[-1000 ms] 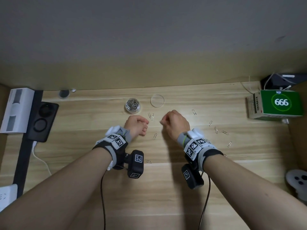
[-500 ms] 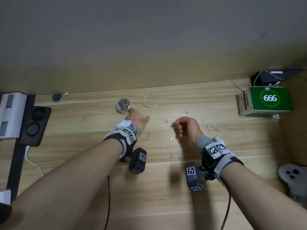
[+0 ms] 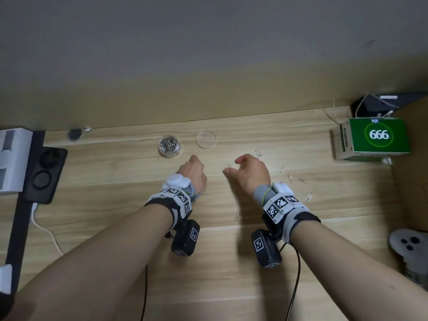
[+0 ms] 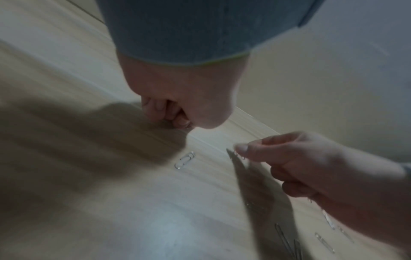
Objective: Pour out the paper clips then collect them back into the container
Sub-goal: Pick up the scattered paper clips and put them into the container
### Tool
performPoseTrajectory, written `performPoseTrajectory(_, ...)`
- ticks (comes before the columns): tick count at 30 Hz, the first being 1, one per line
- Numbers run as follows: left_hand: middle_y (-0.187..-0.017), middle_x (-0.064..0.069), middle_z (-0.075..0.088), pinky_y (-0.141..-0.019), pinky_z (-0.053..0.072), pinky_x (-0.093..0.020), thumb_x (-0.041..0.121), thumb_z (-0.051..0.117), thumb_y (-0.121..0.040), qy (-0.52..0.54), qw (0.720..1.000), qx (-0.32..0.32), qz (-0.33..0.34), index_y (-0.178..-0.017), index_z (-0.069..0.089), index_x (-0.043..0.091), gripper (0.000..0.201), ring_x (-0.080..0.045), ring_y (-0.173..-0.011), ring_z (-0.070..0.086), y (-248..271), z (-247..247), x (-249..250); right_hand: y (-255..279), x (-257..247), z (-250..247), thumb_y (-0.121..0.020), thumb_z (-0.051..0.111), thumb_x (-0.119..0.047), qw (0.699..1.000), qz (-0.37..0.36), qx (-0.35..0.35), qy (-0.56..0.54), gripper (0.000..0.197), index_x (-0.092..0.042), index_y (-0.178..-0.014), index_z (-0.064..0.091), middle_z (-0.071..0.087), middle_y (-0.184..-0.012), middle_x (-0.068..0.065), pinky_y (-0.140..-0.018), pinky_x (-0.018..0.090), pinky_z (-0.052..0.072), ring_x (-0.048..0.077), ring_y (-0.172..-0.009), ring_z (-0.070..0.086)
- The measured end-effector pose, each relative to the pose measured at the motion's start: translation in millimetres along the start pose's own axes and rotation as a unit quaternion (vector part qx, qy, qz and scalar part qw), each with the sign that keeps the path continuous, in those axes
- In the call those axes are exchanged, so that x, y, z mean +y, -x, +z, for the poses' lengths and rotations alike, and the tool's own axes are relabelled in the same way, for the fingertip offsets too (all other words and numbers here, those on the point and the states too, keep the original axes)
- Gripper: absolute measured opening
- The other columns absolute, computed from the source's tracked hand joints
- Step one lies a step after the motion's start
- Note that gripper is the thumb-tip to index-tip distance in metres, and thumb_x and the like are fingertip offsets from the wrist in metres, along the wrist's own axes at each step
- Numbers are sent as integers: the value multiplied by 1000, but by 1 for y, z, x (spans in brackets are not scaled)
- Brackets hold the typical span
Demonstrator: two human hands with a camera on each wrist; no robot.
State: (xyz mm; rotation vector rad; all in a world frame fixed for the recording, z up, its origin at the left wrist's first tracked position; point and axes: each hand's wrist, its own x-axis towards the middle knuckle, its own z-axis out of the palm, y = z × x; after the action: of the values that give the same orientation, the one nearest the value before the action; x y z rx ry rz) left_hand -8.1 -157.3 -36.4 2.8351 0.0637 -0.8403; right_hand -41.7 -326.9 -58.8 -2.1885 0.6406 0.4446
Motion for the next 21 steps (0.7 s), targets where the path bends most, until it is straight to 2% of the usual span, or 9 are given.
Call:
performPoseTrajectory(2, -101, -15, 64, -65, 43, -36, 8, 44, -93, 22, 1000, -3, 0, -111, 45, 3, 18, -32, -78, 55, 2, 1, -6, 1, -5, 4, -73, 76, -50, 998, -20, 8, 61, 39, -31, -102, 60, 67, -92, -8, -76, 33, 50, 21, -88, 61)
performPoseTrajectory(7, -91, -13, 64, -70, 50, -42, 21, 39, -96, 132, 990, 39, 17, -101, 49, 7, 17, -34, -80, 60, 11, 6, -29, 4, -7, 15, -77, 74, -40, 996, -26, 2, 88, 18, -28, -87, 66, 69, -87, -10, -69, 29, 48, 21, -87, 65)
performPoseTrajectory(9, -83, -7, 63, -69, 48, -39, 25, 45, -93, 188, 981, 47, 7, -92, 51, 10, 16, -29, -76, 59, 14, 6, -38, 6, -9, 17, -77, 74, -40, 996, -23, -5, 90, 16, -26, -83, 66, 69, -86, -9, -68, 28, 45, 21, -85, 64)
performPoseTrajectory(12, -77, -3, 67, -65, 45, -33, 21, 55, -83, 299, 953, 19, -43, -83, 56, 16, 5, -21, -70, 58, 17, 6, -50, 11, -12, 20, -80, 71, -41, 996, -27, -38, 77, 21, -21, -78, 66, 68, -80, -5, -68, 29, 46, 20, -78, 62)
performPoseTrajectory(14, -68, 0, 68, -54, 42, -28, 16, 57, -79, 378, 922, 2, -81, -81, 55, 20, 5, -17, -54, 54, 19, 4, -54, 14, -12, 23, -81, 69, -35, 997, -21, -73, 13, 19, -18, -73, 64, 68, -76, -3, -69, 30, 49, 20, -75, 61)
performPoseTrajectory(16, -64, -1, 64, -43, 34, -24, 9, 55, -82, 431, 895, -13, -113, -86, 55, 21, 12, -13, -41, 44, 20, 1, -56, 17, -12, 22, -81, 64, -27, 991, 4, -98, -86, 17, -16, -69, 61, 63, -67, -1, -64, 31, 45, 22, -66, 55)
performPoseTrajectory(19, -59, -4, 59, -41, 26, -22, 2, 44, -85, 475, 872, -28, -116, -86, 60, 15, 20, -12, -38, 39, 21, -5, -56, 24, -13, 14, -78, 54, -19, 973, 38, -125, -192, 16, -9, -66, 54, 47, -52, 3, -49, 27, 30, 20, -51, 39)
performPoseTrajectory(21, -52, -3, 57, -41, 25, -20, 1, 40, -83, 478, 872, -39, -99, -76, 62, 13, 26, -14, -37, 38, 21, -10, -55, 32, -16, 8, -77, 46, -18, 949, 66, -158, -266, 15, -9, -68, 53, 45, -51, 4, -45, 21, 26, 16, -43, 36)
